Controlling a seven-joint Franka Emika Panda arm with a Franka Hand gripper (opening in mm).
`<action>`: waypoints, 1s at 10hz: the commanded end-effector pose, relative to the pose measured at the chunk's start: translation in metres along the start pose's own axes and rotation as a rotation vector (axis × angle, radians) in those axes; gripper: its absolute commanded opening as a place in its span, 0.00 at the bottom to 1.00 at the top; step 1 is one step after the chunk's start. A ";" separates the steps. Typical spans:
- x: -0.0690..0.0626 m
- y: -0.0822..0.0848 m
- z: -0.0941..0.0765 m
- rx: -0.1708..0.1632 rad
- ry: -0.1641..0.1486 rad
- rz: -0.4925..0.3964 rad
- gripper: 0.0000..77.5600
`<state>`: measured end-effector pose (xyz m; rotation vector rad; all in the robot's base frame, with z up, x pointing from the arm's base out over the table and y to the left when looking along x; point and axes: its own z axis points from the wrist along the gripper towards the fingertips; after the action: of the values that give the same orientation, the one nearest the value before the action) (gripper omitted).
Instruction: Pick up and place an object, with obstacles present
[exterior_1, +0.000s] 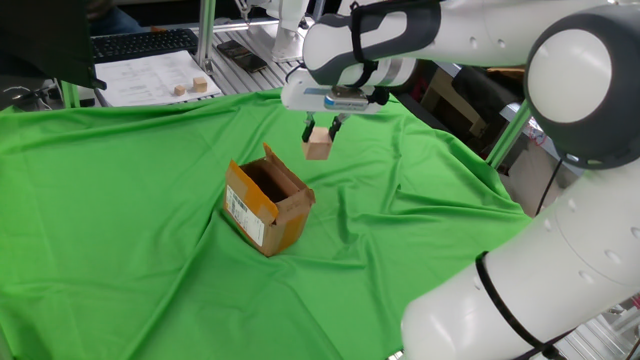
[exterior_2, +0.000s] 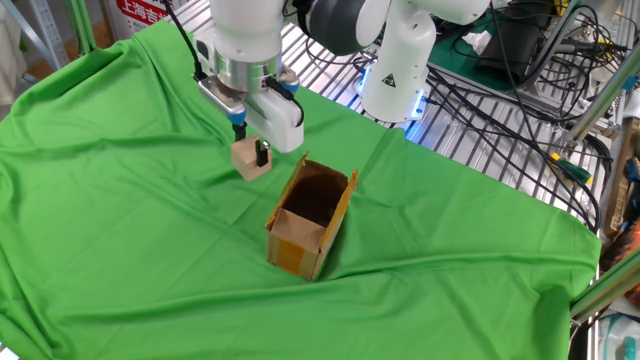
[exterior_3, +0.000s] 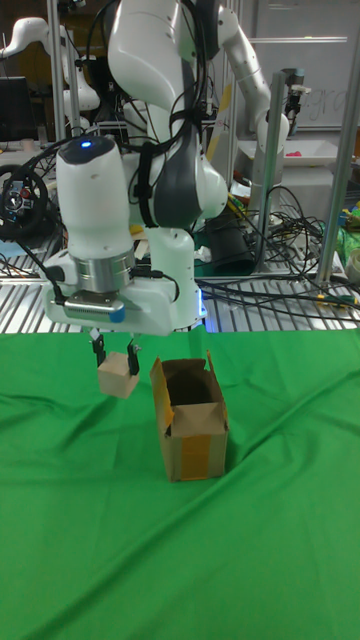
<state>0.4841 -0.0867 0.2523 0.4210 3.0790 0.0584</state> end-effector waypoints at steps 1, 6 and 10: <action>0.002 0.011 -0.006 0.001 -0.003 0.008 0.02; 0.021 0.055 -0.024 0.005 0.005 0.078 0.02; 0.037 0.081 -0.035 0.005 0.016 0.116 0.02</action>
<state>0.4743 -0.0145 0.2808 0.5545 3.0713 0.0561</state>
